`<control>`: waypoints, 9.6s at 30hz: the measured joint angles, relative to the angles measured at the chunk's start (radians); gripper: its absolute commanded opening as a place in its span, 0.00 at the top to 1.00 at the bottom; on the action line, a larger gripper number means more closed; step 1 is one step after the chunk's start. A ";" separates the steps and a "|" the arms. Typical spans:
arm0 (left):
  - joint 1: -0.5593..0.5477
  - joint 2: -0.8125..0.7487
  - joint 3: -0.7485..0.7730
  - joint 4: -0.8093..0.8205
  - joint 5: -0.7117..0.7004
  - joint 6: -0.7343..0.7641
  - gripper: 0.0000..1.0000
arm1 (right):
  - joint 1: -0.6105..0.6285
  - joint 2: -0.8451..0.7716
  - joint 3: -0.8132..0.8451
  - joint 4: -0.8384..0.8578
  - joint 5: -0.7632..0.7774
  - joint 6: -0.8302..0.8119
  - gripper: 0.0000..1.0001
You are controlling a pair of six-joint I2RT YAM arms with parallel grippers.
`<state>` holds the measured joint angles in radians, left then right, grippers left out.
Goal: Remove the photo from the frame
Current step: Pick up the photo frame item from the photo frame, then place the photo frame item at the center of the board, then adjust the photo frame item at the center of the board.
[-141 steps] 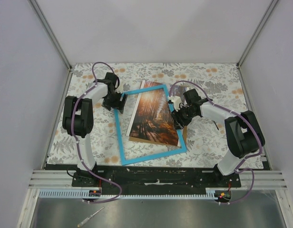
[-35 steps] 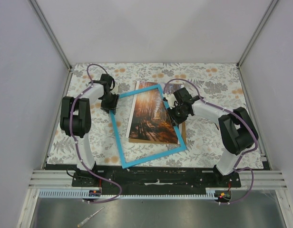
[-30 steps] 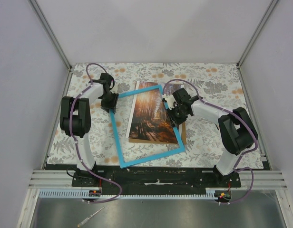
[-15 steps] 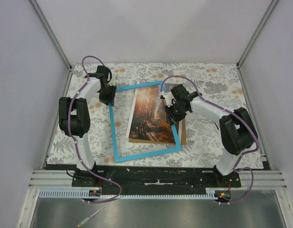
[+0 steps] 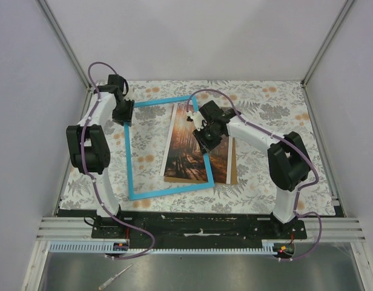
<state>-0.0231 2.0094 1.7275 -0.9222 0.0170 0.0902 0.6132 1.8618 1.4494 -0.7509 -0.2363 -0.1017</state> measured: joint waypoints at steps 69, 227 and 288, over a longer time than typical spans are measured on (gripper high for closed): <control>0.102 0.111 -0.031 0.196 -0.230 0.132 0.28 | 0.018 0.051 -0.036 0.042 -0.259 -0.165 0.02; 0.256 0.090 -0.247 0.477 -0.657 0.397 0.27 | -0.114 0.114 -0.078 0.101 -0.288 -0.177 0.02; 0.261 -0.046 -0.382 0.460 -0.423 0.332 0.26 | -0.127 0.114 -0.078 0.105 -0.308 -0.176 0.02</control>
<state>0.2382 1.9636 1.3453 -0.4622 -0.4057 0.4221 0.4858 1.9755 1.3712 -0.6464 -0.5442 -0.2779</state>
